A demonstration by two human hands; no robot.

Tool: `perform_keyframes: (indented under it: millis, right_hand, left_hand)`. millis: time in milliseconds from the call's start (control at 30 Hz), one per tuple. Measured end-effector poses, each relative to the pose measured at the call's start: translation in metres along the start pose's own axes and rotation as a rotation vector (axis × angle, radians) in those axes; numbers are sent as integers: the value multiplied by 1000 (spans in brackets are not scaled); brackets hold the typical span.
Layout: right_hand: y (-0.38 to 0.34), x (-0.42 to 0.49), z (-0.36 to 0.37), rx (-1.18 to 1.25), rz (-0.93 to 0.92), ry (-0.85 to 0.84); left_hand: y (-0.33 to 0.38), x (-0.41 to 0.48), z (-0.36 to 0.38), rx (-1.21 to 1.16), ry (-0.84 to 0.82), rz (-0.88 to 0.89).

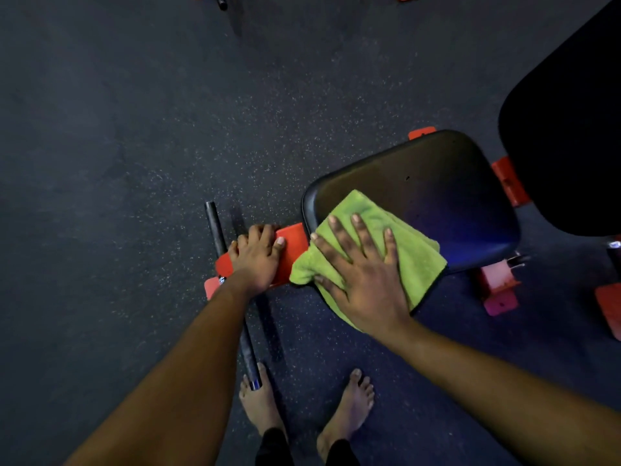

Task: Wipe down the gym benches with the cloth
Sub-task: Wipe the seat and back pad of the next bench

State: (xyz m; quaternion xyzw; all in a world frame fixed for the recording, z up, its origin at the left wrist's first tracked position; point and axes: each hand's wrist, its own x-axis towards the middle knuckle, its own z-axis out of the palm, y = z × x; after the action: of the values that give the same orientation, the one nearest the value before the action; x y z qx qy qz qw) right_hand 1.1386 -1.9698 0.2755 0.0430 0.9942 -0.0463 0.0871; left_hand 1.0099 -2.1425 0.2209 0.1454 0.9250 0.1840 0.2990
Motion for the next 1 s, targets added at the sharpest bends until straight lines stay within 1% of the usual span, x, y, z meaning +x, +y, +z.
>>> perform_keyframes:
  millis: [133, 267, 367, 433, 500, 633, 700, 767, 867, 1000]
  right_hand:
    - [-2, 43, -6, 64, 29, 3]
    - [0, 112, -17, 99, 116, -12]
    - [-1, 132, -21, 124, 197, -15]
    - [-7, 110, -17, 124, 191, 51]
    - [-13, 73, -11, 106, 141, 82]
    - [-15, 7, 0, 72, 101, 40]
    - [-15, 0, 3, 79, 109, 33]
    - [-15, 18, 1, 93, 118, 37]
    - [-12, 71, -6, 112, 136, 34]
    - [-7, 130, -17, 111, 178, -16]
  left_hand:
    - [2, -1, 0, 36, 15, -6]
    - [3, 0, 2, 32, 30, -24]
    - [3, 2, 2, 32, 15, -37]
    - [3, 1, 1, 33, 8, -36]
    - [4, 0, 0, 44, 2, -27]
    - [2, 0, -2, 36, -11, -7]
    - [2, 0, -2, 16, 0, -1]
    - [0, 0, 0, 35, 6, -4]
    - [0, 2, 3, 60, 20, -11]
    - [2, 2, 2, 57, 14, -20]
